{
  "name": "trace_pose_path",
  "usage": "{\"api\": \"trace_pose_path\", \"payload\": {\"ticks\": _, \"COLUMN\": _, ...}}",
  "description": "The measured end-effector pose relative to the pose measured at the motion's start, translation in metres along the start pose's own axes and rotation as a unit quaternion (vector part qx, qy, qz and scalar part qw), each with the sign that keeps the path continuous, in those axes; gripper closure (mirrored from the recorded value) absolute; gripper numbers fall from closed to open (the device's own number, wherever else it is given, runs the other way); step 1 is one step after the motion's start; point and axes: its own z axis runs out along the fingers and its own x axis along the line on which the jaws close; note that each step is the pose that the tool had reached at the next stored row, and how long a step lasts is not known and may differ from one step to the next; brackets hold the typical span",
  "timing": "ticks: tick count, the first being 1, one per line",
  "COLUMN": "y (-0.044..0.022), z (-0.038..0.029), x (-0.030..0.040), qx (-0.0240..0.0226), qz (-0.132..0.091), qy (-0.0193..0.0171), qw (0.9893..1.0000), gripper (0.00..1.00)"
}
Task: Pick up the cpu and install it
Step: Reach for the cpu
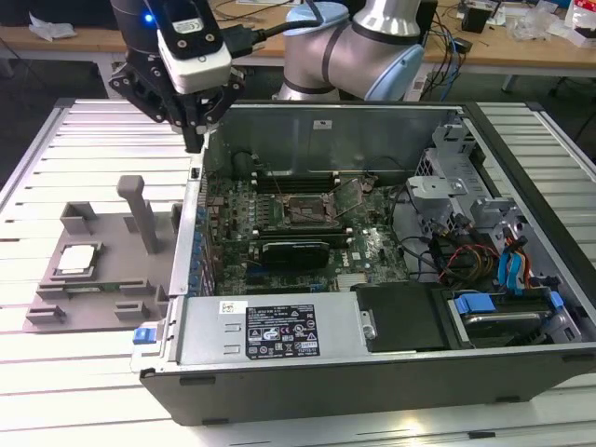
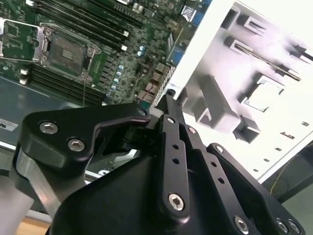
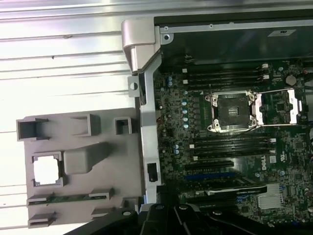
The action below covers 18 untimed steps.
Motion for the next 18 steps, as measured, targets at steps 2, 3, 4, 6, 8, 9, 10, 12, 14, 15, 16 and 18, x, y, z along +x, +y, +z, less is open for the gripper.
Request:
{"api": "trace_pose_path", "payload": {"ticks": 2, "y": -0.0005, "z": -0.0002, "x": 0.0065, "qx": 0.0000, "qz": 0.000, "qy": 0.0000, "qw": 1.0000, "gripper": 0.89}}
{"api": "trace_pose_path", "payload": {"ticks": 3, "y": -0.0008, "z": -0.0002, "x": 0.0104, "qx": 0.0000, "qz": 0.000, "qy": 0.0000, "qw": 1.0000, "gripper": 0.89}}
{"api": "trace_pose_path", "payload": {"ticks": 4, "y": -0.0012, "z": -0.0003, "x": 0.0157, "qx": 0.0000, "qz": 0.000, "qy": 0.0000, "qw": 1.0000, "gripper": 0.89}}
{"api": "trace_pose_path", "payload": {"ticks": 6, "y": -0.0017, "z": -0.0005, "x": 0.0235, "qx": 0.0000, "qz": 0.000, "qy": 0.0000, "qw": 1.0000, "gripper": 0.89}}
{"api": "trace_pose_path", "payload": {"ticks": 8, "y": -0.0020, "z": -0.0005, "x": 0.0268, "qx": 0.0000, "qz": 0.000, "qy": 0.0000, "qw": 1.0000, "gripper": 0.89}}
{"api": "trace_pose_path", "payload": {"ticks": 9, "y": -0.0021, "z": -0.0005, "x": 0.0283, "qx": 0.0000, "qz": 0.000, "qy": 0.0000, "qw": 1.0000, "gripper": 0.89}}
{"api": "trace_pose_path", "payload": {"ticks": 10, "y": -0.0025, "z": -0.0006, "x": 0.0334, "qx": 0.0000, "qz": 0.000, "qy": 0.0000, "qw": 1.0000, "gripper": 0.89}}
{"api": "trace_pose_path", "payload": {"ticks": 12, "y": -0.0030, "z": -0.0007, "x": 0.0397, "qx": 0.0000, "qz": 0.000, "qy": 0.0000, "qw": 1.0000, "gripper": 0.89}}
{"api": "trace_pose_path", "payload": {"ticks": 14, "y": -0.0034, "z": -0.0006, "x": 0.0455, "qx": 0.0000, "qz": 0.000, "qy": 0.0000, "qw": 1.0000, "gripper": 0.89}}
{"api": "trace_pose_path", "payload": {"ticks": 15, "y": -0.0036, "z": -0.0006, "x": 0.0487, "qx": 0.0000, "qz": 0.000, "qy": 0.0000, "qw": 1.0000, "gripper": 0.89}}
{"api": "trace_pose_path", "payload": {"ticks": 16, "y": -0.0039, "z": -0.0007, "x": 0.0518, "qx": 0.0000, "qz": 0.000, "qy": 0.0000, "qw": 1.0000, "gripper": 0.89}}
{"api": "trace_pose_path", "payload": {"ticks": 18, "y": -0.0045, "z": -0.0007, "x": 0.0602, "qx": 0.0000, "qz": 0.000, "qy": 0.0000, "qw": 1.0000, "gripper": 0.89}}
